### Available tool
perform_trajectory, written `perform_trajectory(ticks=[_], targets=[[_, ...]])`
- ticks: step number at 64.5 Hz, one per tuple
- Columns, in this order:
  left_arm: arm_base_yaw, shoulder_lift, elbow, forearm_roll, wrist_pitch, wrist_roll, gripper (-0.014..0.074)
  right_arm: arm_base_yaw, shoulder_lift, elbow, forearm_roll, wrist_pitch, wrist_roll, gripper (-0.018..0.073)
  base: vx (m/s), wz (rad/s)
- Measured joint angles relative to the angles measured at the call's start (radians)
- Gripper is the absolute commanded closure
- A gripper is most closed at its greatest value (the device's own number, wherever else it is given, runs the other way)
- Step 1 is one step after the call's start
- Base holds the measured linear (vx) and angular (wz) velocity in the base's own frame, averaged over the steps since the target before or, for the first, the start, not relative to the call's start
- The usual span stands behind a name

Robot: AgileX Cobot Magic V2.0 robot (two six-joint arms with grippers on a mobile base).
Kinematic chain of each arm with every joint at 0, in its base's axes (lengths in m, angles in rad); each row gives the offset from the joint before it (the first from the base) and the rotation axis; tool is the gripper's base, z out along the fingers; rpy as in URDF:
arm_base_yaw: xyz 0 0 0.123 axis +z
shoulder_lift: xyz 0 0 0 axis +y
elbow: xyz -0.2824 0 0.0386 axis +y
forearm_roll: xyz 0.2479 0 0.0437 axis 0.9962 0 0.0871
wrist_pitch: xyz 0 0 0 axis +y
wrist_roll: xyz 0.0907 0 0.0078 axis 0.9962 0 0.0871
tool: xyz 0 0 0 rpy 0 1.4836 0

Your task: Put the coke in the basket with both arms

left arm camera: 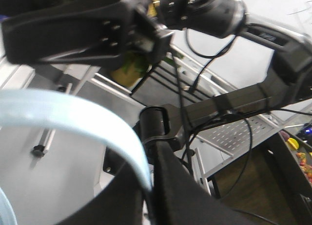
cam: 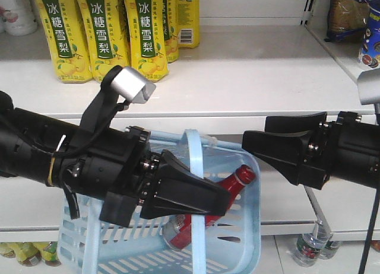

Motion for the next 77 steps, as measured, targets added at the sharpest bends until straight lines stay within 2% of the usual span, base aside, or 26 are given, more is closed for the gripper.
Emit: perform_trajectory(ticks=[8, 15, 24, 30, 38, 48, 63, 77], targets=[[0.001, 0.0, 0.001, -0.01, -0.004, -0.001, 0.0603, 0.0, 0.0, -0.002, 0.026, 0.006, -0.003, 0.0055, 0.0, 0.0], [-0.001, 0.0, 0.001, -0.016, -0.014, -0.001, 0.0603, 0.0, -0.013, -0.015, 0.018, 0.025, -0.004, 0.0157, 0.0, 0.0], [-0.001, 0.0, 0.001, -0.019, -0.019, 0.0, 0.0603, 0.0, -0.072, -0.06, -0.042, 0.093, 0.009, 0.0401, 0.0, 0.0], [-0.001, 0.0, 0.001, -0.02, -0.019, 0.0, 0.0603, 0.0, -0.131, -0.097, -0.118, 0.16, 0.037, 0.0575, 0.0, 0.0], [-0.001, 0.0, 0.001, -0.018, -0.017, 0.0, 0.0603, 0.0, -0.233, -0.115, -0.221, 0.232, 0.101, 0.0568, 0.0, 0.0], [-0.001, 0.0, 0.001, -0.017, -0.017, 0.0, 0.0603, 0.0, -0.384, -0.069, -0.242, 0.267, 0.156, 0.0565, 0.0, 0.0], [-0.001, 0.0, 0.001, -0.02, -0.018, 0.0, 0.0603, 0.0, -0.647, 0.16, -0.245, 0.295, 0.207, 0.0564, 0.0, 0.0], [-0.001, 0.0, 0.001, -0.02, -0.018, 0.0, 0.0603, 0.0, -0.754, 0.374, -0.251, 0.385, 0.244, 0.0564, 0.0, 0.0]])
